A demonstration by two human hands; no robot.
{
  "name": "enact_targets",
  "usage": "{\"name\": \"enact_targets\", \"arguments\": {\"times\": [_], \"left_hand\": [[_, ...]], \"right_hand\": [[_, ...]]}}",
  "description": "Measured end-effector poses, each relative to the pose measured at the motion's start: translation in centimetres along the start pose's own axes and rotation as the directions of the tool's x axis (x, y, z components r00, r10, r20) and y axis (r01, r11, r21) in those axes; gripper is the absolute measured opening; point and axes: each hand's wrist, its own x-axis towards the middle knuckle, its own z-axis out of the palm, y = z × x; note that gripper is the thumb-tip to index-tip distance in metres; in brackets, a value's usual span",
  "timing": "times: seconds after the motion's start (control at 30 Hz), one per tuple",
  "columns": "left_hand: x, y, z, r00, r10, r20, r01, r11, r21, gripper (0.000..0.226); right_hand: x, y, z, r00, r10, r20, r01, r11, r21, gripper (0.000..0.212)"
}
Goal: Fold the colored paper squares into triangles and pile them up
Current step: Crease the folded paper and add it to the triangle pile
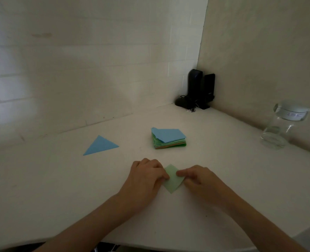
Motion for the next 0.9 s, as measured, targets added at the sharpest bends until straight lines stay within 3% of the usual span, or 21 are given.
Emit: {"name": "enact_targets", "arguments": {"times": [0.13,0.23,0.37,0.53,0.67,0.9], "left_hand": [[-1.0,1.2,0.1,0.995,-0.043,0.088,0.031,0.990,0.138,0.072],[-1.4,1.0,0.0,0.999,-0.018,0.030,0.015,0.995,0.097,0.057],[-1.9,-0.7,0.3,1.000,-0.011,-0.018,0.012,1.000,0.029,0.030],[-2.1,-1.3,-1.3,0.958,-0.286,0.007,0.286,0.957,-0.047,0.007],[-1.7,-1.0,-1.6,0.908,-0.418,-0.008,0.417,0.908,-0.039,0.018],[-1.0,-0.6,-0.3,0.897,-0.438,-0.064,0.442,0.895,0.063,0.034]], "right_hand": [[-1.8,-0.5,0.9,0.993,-0.088,-0.075,0.087,0.996,-0.018,0.034],[-1.9,-1.0,1.2,0.967,-0.155,-0.203,0.166,0.986,0.035,0.023],[-0.4,-0.7,1.1,0.976,-0.152,-0.154,0.138,0.986,-0.097,0.019],[0.3,-0.7,1.7,0.983,-0.063,-0.170,0.053,0.997,-0.064,0.016],[0.9,-1.0,2.1,0.976,-0.039,-0.212,0.027,0.998,-0.063,0.020],[1.4,-1.0,3.1,0.952,0.022,-0.305,-0.044,0.997,-0.066,0.028]]}}
